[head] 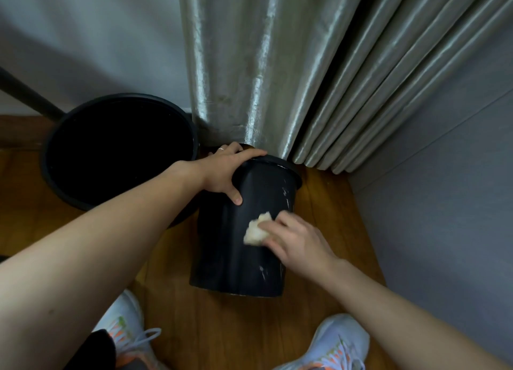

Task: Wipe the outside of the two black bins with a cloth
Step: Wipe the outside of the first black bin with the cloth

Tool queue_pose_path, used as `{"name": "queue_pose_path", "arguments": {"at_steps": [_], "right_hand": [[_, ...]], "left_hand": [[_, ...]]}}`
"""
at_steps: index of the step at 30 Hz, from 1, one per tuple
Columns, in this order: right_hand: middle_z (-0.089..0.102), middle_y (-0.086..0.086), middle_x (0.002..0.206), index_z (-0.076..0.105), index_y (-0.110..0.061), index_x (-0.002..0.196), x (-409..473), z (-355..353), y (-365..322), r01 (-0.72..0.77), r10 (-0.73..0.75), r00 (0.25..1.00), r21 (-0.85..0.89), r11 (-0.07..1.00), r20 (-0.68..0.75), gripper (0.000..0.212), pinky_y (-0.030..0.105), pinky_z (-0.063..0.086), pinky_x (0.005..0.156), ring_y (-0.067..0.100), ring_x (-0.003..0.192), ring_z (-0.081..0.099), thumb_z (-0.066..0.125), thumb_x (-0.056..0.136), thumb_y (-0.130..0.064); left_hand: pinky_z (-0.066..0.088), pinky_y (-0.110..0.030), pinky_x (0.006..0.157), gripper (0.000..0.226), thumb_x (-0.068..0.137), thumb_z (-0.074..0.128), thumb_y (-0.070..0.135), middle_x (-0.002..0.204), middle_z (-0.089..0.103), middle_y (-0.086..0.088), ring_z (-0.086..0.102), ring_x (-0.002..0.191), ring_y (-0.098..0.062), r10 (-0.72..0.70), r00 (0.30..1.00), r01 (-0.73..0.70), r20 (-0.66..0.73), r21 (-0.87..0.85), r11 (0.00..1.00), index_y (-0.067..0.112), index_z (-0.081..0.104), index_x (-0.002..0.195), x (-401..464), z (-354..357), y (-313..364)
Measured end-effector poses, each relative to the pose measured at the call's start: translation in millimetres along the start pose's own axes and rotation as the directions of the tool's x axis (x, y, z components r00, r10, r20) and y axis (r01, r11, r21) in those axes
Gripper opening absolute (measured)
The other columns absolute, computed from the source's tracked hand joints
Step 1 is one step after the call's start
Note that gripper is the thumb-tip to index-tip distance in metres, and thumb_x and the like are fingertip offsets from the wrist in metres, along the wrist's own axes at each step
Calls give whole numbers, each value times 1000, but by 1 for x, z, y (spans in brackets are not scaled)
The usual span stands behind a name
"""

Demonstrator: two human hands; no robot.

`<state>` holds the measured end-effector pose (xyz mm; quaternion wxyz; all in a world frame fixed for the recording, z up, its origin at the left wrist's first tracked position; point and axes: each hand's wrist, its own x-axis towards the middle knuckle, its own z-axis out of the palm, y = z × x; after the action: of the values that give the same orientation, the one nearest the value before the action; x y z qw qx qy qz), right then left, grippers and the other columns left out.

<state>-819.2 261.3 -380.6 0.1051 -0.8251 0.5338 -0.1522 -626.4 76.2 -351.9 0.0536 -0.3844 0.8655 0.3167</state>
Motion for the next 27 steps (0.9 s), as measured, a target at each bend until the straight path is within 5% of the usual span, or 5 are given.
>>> {"name": "queue_pose_path", "arguments": {"at_steps": [3, 7, 10, 21, 27], "right_hand": [[50, 0, 90, 64, -22, 114, 12, 0, 0, -132, 134, 988, 26, 991, -71, 28, 33, 53, 59, 18, 81, 55, 69, 87, -29], [50, -2, 89, 63, -23, 115, 8, 0, -1, -139, 141, 988, 52, 989, -54, 30, 33, 52, 58, 17, 81, 54, 56, 90, -39], [50, -3, 91, 61, -25, 116, 3, -2, 4, -149, 152, 987, 53, 987, -53, 30, 35, 53, 60, 16, 83, 54, 55, 91, -40], [54, -2, 92, 66, -22, 117, 6, -8, 7, -186, 195, 976, 94, 978, -96, 32, 35, 54, 68, 18, 85, 57, 64, 89, -38], [53, -2, 93, 64, -23, 119, -4, -4, 6, -195, 204, 975, 102, 976, -89, 33, 32, 54, 67, 15, 84, 55, 59, 91, -40]], "left_hand": [[30, -59, 106, 122, 50, 93, 35, 129, 32, 2, 30, 128, -29, -33, 999, 33, 11, 13, 999, 50, 15, 143, 0, -3, 5], [24, -66, 104, 113, 49, 91, 26, 139, 32, 3, 26, 133, -29, -88, 996, 89, -17, 40, 995, 40, 26, 140, 3, -4, 31], [17, -70, 104, 110, 54, 91, 28, 133, 34, 3, 23, 131, -28, -85, 996, 85, -2, 26, 996, 54, 28, 140, 6, 1, 44], [26, -57, 108, 102, 58, 90, 27, 117, 37, 4, 26, 116, -19, -18, 994, 2, -112, -143, 990, 56, 34, 138, 10, 4, 16], [13, -68, 110, 117, 57, 89, 39, 154, 18, 7, 13, 142, -28, 18, 999, -16, -30, 67, 998, 54, 15, 146, 9, 7, 22]]}}
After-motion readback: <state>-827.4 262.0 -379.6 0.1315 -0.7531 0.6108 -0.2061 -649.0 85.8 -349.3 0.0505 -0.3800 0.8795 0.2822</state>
